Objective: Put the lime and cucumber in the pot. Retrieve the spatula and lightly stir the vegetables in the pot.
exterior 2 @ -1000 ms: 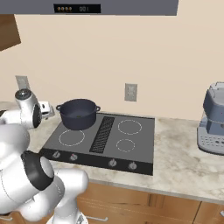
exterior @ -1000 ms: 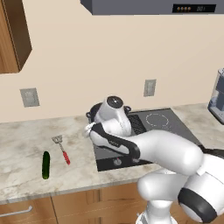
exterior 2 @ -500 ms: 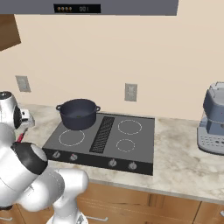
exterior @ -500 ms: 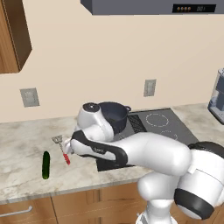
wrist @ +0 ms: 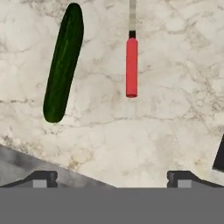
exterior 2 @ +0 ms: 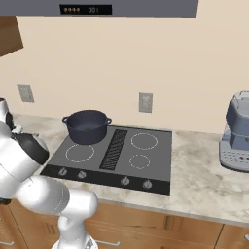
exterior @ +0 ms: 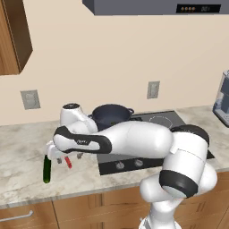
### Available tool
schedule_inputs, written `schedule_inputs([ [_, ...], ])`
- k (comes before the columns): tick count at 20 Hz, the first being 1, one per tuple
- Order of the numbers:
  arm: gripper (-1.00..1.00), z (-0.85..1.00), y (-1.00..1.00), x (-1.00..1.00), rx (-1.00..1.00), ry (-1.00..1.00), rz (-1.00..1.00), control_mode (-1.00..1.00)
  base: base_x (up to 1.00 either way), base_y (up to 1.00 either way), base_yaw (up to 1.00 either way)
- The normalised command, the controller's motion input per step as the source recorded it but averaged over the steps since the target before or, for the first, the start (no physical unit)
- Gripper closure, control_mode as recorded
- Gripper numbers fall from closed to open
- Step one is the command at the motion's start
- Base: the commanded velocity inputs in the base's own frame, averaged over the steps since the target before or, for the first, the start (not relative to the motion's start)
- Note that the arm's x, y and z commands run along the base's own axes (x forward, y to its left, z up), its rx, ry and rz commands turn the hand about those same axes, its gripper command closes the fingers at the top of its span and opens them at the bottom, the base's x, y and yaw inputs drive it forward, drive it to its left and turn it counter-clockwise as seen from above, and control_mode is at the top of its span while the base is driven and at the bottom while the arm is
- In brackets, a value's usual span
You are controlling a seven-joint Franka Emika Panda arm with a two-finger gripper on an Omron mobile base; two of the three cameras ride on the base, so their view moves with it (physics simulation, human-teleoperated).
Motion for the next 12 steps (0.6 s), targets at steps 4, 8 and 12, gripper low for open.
schedule_inputs([
  [4,-1.0,-0.25,0.18,0.0,0.0,-0.01,-0.25,-1.0,0.0,0.0,0.0],
  [8,-1.0,0.0,0.59,-0.06,0.01,0.0,-0.42,-1.0,0.0,0.0,0.0],
  [12,-1.0,-0.25,0.83,-0.16,0.0,-0.05,-0.42,-1.0,0.0,0.0,0.0],
])
